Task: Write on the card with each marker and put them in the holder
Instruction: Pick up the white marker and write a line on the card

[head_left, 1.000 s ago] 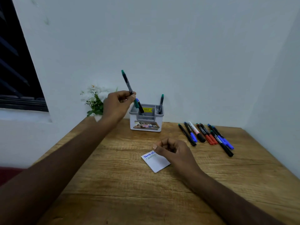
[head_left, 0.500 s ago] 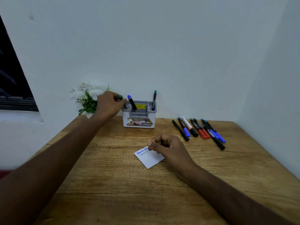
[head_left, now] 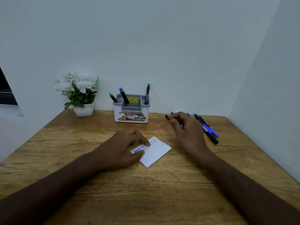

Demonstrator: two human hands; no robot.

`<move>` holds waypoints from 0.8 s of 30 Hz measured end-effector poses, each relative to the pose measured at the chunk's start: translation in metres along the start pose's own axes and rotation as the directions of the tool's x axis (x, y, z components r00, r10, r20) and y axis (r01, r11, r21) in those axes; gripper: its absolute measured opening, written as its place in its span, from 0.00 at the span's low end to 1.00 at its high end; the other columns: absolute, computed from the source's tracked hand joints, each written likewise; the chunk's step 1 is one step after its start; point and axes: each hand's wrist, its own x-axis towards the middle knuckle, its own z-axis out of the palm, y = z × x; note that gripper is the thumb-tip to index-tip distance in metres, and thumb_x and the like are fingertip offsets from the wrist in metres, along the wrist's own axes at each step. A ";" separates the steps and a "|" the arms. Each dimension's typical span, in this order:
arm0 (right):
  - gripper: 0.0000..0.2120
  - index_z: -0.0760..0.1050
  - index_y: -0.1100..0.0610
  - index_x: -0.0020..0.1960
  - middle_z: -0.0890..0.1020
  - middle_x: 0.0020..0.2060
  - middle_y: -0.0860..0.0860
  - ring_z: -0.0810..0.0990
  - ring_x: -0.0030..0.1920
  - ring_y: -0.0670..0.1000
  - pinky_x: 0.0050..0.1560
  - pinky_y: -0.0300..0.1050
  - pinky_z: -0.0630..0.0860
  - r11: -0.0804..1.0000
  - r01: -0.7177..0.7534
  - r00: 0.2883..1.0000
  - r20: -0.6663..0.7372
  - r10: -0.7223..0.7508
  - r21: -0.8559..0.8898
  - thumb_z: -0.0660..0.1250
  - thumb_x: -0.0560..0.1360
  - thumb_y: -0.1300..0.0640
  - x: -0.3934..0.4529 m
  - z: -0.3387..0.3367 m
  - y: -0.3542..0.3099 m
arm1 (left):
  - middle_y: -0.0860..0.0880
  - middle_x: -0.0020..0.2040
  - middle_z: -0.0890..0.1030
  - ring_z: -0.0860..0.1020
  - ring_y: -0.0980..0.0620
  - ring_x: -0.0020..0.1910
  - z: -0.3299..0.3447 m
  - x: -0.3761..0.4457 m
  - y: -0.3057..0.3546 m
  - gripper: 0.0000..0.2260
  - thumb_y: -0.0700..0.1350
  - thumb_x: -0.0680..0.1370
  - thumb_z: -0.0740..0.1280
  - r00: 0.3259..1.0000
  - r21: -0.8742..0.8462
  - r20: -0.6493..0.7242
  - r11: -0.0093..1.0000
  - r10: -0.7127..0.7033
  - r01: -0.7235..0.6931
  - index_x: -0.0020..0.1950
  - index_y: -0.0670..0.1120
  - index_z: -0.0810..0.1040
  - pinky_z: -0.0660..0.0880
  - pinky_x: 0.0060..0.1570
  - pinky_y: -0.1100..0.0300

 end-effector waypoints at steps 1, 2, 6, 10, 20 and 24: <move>0.08 0.86 0.56 0.56 0.88 0.48 0.50 0.85 0.49 0.49 0.51 0.37 0.71 0.985 0.057 0.998 -0.020 -0.061 -0.164 0.69 0.82 0.60 0.009 -0.005 0.012 | 0.65 0.56 0.75 0.75 0.61 0.56 0.001 0.001 0.000 0.13 0.55 0.79 0.68 1.000 0.003 -0.012 1.000 0.008 -0.008 0.63 0.62 0.79 0.75 0.51 0.60; 0.09 0.86 0.58 0.56 0.88 0.49 0.54 0.85 0.51 0.55 0.54 0.42 0.72 0.945 0.092 0.995 0.004 -0.095 -0.315 0.68 0.82 0.62 0.016 -0.007 0.025 | 0.66 0.57 0.75 0.75 0.62 0.57 0.003 0.002 -0.001 0.13 0.56 0.79 0.68 1.000 0.012 -0.017 1.000 0.017 -0.017 0.63 0.62 0.79 0.74 0.52 0.62; 0.08 0.87 0.57 0.51 0.87 0.46 0.55 0.83 0.48 0.57 0.55 0.51 0.75 0.843 0.117 0.988 0.146 -0.046 -0.525 0.68 0.81 0.57 0.030 -0.005 0.050 | 0.67 0.58 0.73 0.73 0.63 0.59 0.008 0.002 -0.008 0.15 0.59 0.79 0.65 1.000 0.030 -0.022 0.999 0.022 -0.021 0.65 0.62 0.78 0.69 0.51 0.69; 0.08 0.88 0.56 0.50 0.88 0.42 0.54 0.80 0.42 0.52 0.47 0.43 0.67 0.854 0.107 0.994 0.086 -0.073 -0.509 0.70 0.80 0.57 0.029 -0.007 0.044 | 0.68 0.58 0.72 0.72 0.65 0.60 0.007 0.002 -0.005 0.14 0.59 0.79 0.67 1.000 0.028 -0.024 0.999 0.017 -0.016 0.65 0.62 0.78 0.68 0.51 0.70; 0.07 0.80 0.60 0.55 0.85 0.45 0.56 0.74 0.40 0.50 0.43 0.44 0.70 0.838 -0.021 0.996 0.064 0.067 -0.546 0.68 0.81 0.58 0.024 -0.015 0.035 | 0.63 0.65 0.76 0.73 0.65 0.63 0.001 0.001 0.012 0.17 0.51 0.79 0.72 0.997 0.071 -0.044 0.996 0.063 -0.059 0.67 0.60 0.76 0.69 0.55 0.74; 0.10 0.78 0.61 0.58 0.83 0.47 0.56 0.72 0.39 0.47 0.40 0.44 0.69 0.835 -0.076 0.988 0.073 0.137 -0.545 0.68 0.82 0.55 0.023 -0.015 0.034 | 0.62 0.64 0.77 0.81 0.65 0.55 0.000 -0.001 0.020 0.19 0.46 0.77 0.76 0.997 -0.030 -0.054 0.998 0.049 -0.051 0.66 0.57 0.77 0.72 0.50 0.76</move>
